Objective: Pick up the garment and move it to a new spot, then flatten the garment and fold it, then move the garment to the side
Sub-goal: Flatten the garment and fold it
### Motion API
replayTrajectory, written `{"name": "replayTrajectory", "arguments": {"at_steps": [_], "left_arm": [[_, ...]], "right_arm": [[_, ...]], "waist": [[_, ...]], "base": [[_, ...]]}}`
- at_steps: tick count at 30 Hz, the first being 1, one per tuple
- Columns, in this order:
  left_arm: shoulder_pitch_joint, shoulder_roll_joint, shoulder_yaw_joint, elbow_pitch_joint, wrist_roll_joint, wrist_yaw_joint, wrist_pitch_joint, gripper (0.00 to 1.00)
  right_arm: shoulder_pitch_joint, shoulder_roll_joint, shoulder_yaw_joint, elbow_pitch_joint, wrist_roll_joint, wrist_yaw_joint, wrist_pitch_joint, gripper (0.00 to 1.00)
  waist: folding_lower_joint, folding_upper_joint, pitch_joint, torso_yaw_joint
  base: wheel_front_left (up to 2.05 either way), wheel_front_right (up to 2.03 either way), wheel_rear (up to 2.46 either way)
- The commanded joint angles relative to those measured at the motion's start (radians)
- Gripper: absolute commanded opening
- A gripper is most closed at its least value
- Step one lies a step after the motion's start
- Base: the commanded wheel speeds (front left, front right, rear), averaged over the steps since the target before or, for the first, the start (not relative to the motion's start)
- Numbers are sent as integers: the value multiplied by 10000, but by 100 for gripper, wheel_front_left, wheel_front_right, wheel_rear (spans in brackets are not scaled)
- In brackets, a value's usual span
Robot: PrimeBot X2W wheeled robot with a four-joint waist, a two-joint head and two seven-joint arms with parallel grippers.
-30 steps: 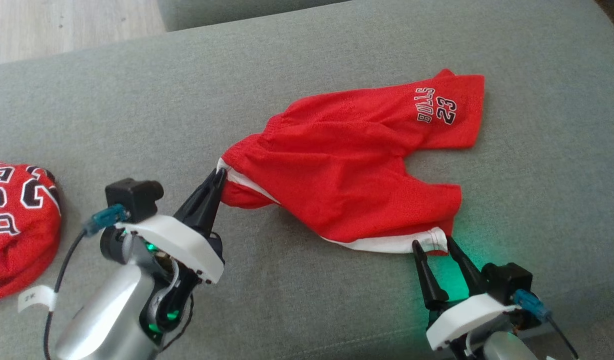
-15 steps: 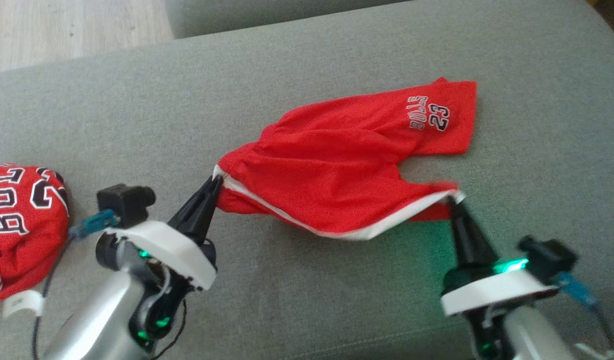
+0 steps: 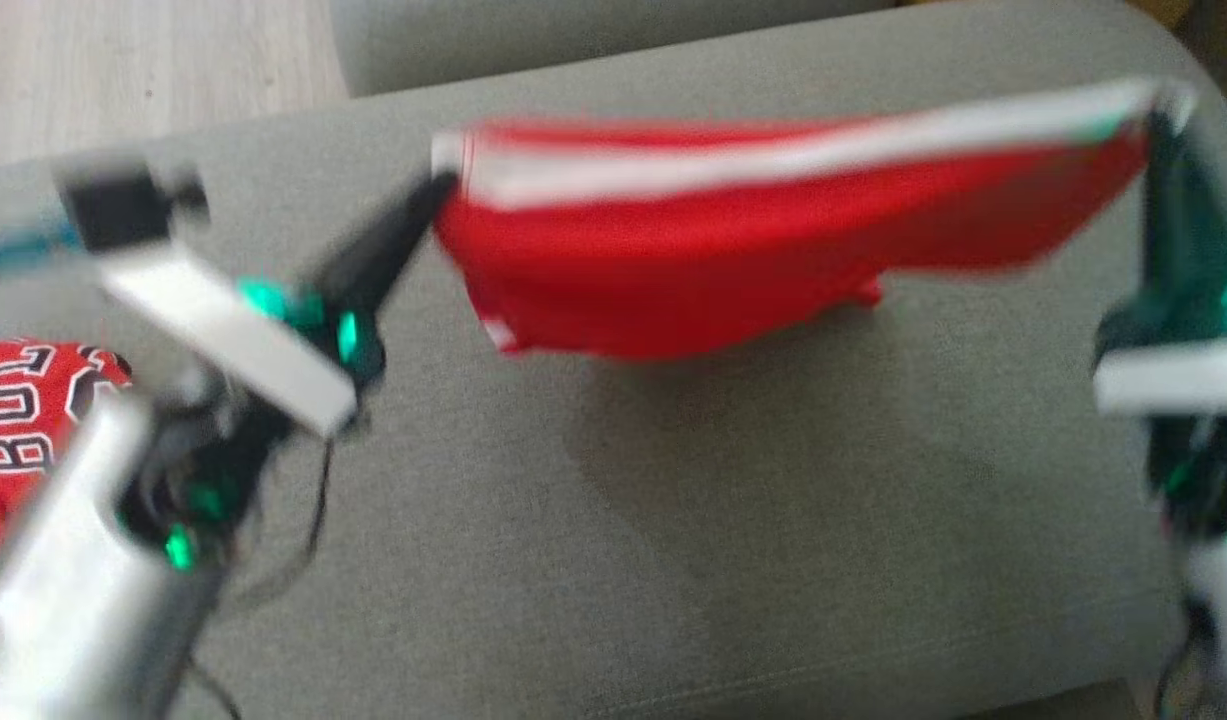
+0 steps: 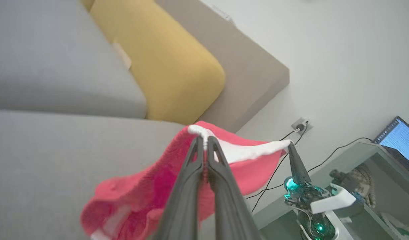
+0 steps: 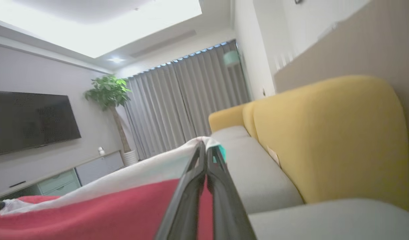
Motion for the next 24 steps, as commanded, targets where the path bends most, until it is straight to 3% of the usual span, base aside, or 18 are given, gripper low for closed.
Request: {"name": "replayTrajectory", "arguments": {"at_steps": [1, 6, 10, 14, 18, 21, 24], "left_arm": [[-1137, 365, 574, -368, 75, -41, 137, 0], [-4136, 51, 501, 855, 312, 23, 892, 0], [-6652, -414, 389, 2661, 1022, -290, 675, 0], [-8543, -1069, 156, 4561, 1820, -773, -507, 0], [-9811, -1589, -95, 5831, 2346, -931, -2133, 0], [-10175, -1710, -533, 6008, 2177, -944, -3127, 0], [-9801, -1363, -1303, 5872, 1773, -947, -3634, 0]], "right_arm": [[-820, -224, 120, -335, 83, -9, 105, 0], [-3837, -268, 153, 1025, 116, -9, 683, 0], [-6310, -333, 125, 2676, -241, -9, 759, 0], [-8277, -385, 167, 3961, -677, -9, 188, 0], [-9556, -461, 294, 4613, -963, -9, -461, 0], [-9960, -526, 449, 4675, -945, -9, -724, 0], [-9609, -559, 870, 4581, -808, -9, -814, 0]], "waist": [[0, 0, 281, 15], [0, 0, 1287, -50], [0, 0, 2263, -118], [0, 0, 2970, -197], [0, 0, 3407, -299], [0, 0, 3578, -343], [0, 0, 3614, -333]], "base": [[0, 0, 0], [0, 0, 0], [0, 0, 0], [0, 0, 0], [0, 0, 0], [0, 0, 0], [0, 0, 0]]}}
